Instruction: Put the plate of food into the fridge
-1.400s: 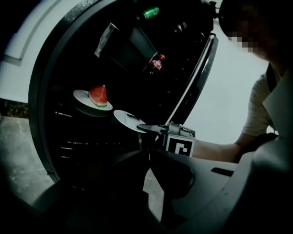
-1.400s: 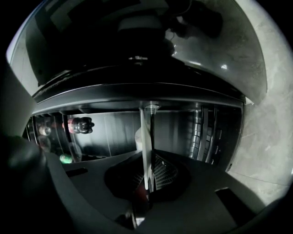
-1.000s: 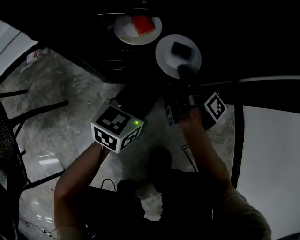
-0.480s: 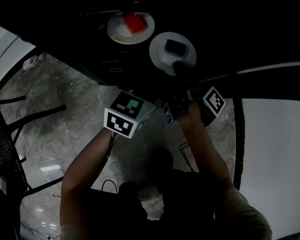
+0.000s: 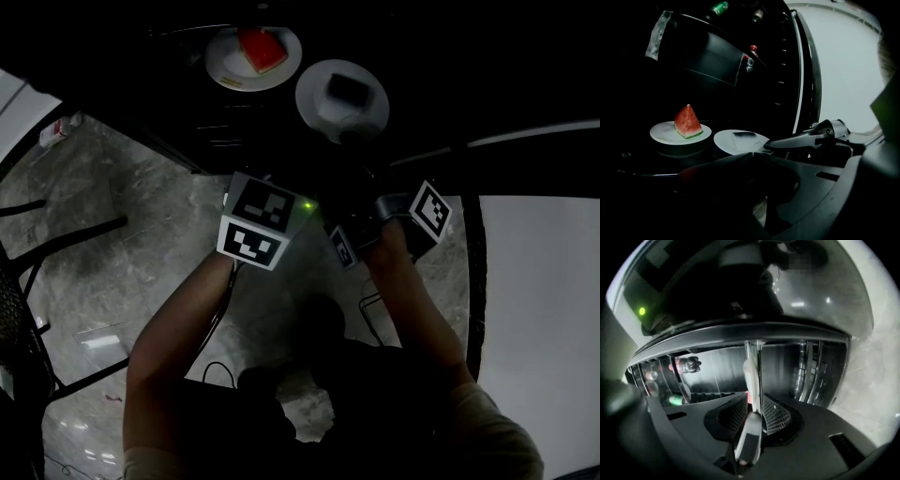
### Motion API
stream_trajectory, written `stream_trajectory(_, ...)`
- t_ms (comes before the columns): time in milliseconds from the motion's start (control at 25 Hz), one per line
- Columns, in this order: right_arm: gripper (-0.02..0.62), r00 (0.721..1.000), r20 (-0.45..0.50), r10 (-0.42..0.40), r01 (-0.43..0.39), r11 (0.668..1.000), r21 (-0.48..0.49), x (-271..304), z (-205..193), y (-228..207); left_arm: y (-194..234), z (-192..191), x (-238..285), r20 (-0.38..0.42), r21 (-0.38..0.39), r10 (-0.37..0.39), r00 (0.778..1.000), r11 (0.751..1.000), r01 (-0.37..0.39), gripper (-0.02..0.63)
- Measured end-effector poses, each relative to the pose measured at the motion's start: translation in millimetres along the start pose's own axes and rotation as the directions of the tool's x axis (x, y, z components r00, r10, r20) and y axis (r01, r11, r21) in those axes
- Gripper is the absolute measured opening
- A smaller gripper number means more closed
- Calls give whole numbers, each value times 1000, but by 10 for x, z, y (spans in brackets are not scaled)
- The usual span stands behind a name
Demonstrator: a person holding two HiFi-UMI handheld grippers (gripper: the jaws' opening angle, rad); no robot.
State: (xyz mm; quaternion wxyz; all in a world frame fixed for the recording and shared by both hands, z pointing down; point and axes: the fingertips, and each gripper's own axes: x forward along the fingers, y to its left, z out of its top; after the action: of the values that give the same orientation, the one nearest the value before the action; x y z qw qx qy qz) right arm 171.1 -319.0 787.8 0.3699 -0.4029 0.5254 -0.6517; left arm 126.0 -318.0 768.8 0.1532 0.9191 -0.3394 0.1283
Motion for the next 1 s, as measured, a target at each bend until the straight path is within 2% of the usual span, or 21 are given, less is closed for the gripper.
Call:
stream_trajectory(200,74,999,23,-49,50,997,-57,-85,48,-69,79,25,18,11,-37,24,1000,999,-24,17)
stream_trajectory(400,35,998,28,-60,63,990,-129,-25,71,-19,89,24,-26,2,-8,35,999,999,-35,17)
stream_trajectory(760,34,999,44,-30,38,978,-203,86,104,0,43,25,-144,6,14,2,1000,1000,-3,17)
stream_trajectory(1000,35,999,45,-18,27,978,-205,165,102,18,8,40,-239,17,29,2,1000,1000,-2,17)
